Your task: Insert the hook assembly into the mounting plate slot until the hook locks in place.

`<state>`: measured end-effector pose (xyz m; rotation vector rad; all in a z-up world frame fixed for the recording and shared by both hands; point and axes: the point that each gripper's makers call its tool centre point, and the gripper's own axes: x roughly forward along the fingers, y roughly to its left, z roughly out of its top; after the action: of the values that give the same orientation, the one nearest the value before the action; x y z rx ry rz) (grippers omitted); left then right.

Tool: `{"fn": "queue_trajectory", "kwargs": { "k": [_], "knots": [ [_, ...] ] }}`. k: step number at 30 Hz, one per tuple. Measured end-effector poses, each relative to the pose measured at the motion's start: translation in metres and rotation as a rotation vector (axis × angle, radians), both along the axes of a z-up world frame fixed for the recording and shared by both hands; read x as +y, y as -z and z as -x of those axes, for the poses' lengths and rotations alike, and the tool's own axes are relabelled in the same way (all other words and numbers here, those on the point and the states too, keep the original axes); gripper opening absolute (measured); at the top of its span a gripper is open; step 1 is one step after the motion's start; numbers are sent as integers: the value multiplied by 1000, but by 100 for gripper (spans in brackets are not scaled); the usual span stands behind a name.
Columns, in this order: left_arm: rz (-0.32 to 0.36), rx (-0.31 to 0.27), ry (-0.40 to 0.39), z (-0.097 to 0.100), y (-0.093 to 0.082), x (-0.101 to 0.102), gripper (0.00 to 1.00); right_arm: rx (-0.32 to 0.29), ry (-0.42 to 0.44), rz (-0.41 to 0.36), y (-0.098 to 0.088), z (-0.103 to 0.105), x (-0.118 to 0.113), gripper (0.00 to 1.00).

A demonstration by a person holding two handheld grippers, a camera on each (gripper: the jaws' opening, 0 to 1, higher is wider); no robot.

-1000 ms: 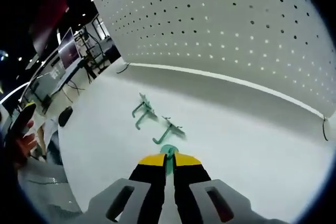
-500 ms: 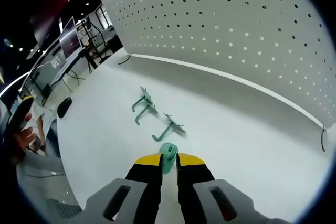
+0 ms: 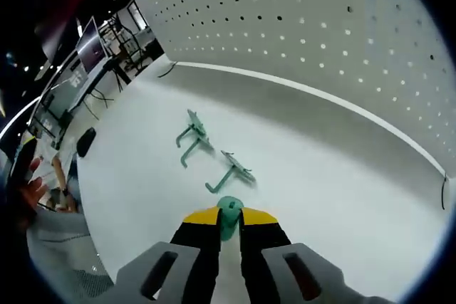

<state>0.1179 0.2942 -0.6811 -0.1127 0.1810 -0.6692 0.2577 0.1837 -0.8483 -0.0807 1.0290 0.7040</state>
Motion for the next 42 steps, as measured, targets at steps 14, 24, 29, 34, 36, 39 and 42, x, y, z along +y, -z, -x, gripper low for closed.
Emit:
{"fn": "queue_trajectory", "kwargs": {
  "k": [14, 24, 29, 34, 36, 39, 42],
  "knots": [
    [5, 1, -3, -1, 0, 1, 87, 23, -18, 11, 6, 1, 2, 5],
    [4, 3, -1, -1, 1, 1, 87, 20, -15, -4, 5, 3, 2, 1],
    [3, 2, 1, -1, 1, 0, 87, -2, -11, -11, 4, 6, 0, 1],
    [0, 5, 9, 0, 1, -2, 87, -54, 8, -39, -4, 1, -5, 1],
    [-4, 8, 13, 1, 2, -3, 87, -71, 17, -44, -8, 1, -7, 1],
    [-9, 10, 21, 1, 3, -5, 86, -97, 34, -67, -16, 0, -10, 1],
    [-14, 13, 28, 2, 4, -6, 86, -123, 49, -85, -23, 1, -13, 1]
  ]
}}
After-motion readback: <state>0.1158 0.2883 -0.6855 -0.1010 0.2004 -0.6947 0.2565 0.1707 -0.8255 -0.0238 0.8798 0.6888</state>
